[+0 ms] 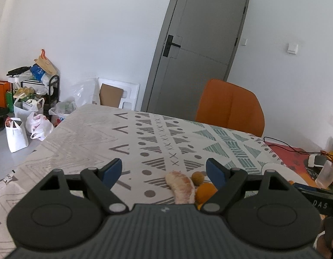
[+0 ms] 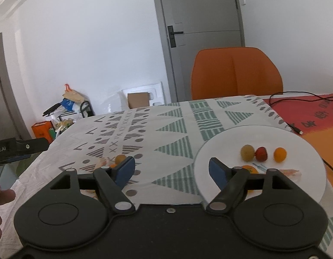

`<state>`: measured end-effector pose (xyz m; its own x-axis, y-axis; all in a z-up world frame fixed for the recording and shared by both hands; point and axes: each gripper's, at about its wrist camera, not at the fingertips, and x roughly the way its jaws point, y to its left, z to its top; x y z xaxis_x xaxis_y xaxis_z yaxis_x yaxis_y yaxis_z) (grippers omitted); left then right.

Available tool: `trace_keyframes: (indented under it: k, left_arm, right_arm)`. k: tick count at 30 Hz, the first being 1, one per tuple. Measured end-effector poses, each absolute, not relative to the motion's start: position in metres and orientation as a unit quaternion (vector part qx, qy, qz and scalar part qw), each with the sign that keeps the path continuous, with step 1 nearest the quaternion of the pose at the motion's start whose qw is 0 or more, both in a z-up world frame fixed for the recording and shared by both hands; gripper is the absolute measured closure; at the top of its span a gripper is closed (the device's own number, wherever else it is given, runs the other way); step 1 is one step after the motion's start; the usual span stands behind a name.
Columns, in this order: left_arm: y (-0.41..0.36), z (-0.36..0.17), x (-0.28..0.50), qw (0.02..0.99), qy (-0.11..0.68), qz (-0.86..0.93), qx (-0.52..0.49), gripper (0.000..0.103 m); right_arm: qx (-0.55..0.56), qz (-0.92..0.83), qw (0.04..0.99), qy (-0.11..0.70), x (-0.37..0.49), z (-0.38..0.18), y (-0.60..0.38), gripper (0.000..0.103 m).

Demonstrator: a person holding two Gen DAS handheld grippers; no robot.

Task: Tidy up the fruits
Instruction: 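Move the left tool to the peeled pomelo piece while the right approaches the small orange, then grasp the peeled pomelo piece with the left tool while the right grasps the small orange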

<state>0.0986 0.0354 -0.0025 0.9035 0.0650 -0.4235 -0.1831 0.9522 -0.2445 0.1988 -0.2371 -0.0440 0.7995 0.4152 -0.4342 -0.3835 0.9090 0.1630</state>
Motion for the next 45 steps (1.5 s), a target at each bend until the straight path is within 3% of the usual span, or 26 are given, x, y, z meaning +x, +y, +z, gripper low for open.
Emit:
trace_keyframes:
  k: [9, 14, 31, 33, 35, 40, 42, 43, 44, 45]
  left_arm:
    - [0.046, -0.013, 0.088, 0.962, 0.225, 0.072, -0.135, 0.019]
    - [0.049, -0.017, 0.086, 0.961, 0.231, 0.077, -0.135, 0.019]
    - [0.082, -0.037, 0.082, 0.953, 0.249, 0.091, -0.145, 0.019]
    - [0.087, -0.040, 0.081, 0.952, 0.250, 0.094, -0.150, 0.019]
    - [0.093, -0.043, 0.081, 0.950, 0.253, 0.096, -0.156, 0.019]
    - [0.094, -0.047, 0.086, 0.948, 0.262, 0.094, -0.154, 0.019]
    - [0.093, -0.048, 0.088, 0.947, 0.266, 0.092, -0.154, 0.019]
    - [0.091, -0.048, 0.090, 0.947, 0.267, 0.090, -0.154, 0.019]
    - [0.090, -0.048, 0.091, 0.947, 0.267, 0.087, -0.154, 0.019]
    - [0.088, -0.048, 0.093, 0.948, 0.268, 0.084, -0.151, 0.019]
  right_arm:
    - [0.037, 0.226, 0.942, 0.244, 0.190, -0.052, -0.224, 0.016]
    - [0.048, 0.241, 0.938, 0.246, 0.188, -0.057, -0.215, 0.000]
    - [0.005, 0.270, 0.917, 0.293, 0.192, -0.077, -0.158, 0.000]
    - [0.014, 0.277, 0.911, 0.305, 0.195, -0.081, -0.154, 0.007]
    - [0.021, 0.282, 0.905, 0.318, 0.199, -0.085, -0.150, 0.020]
    - [0.016, 0.274, 0.905, 0.324, 0.204, -0.092, -0.143, 0.035]
    - [0.013, 0.276, 0.905, 0.323, 0.205, -0.093, -0.142, 0.057]
    - [0.014, 0.281, 0.903, 0.325, 0.206, -0.092, -0.142, 0.076]
    - [0.020, 0.291, 0.898, 0.331, 0.207, -0.092, -0.143, 0.085]
    - [0.024, 0.295, 0.896, 0.331, 0.207, -0.092, -0.145, 0.085]
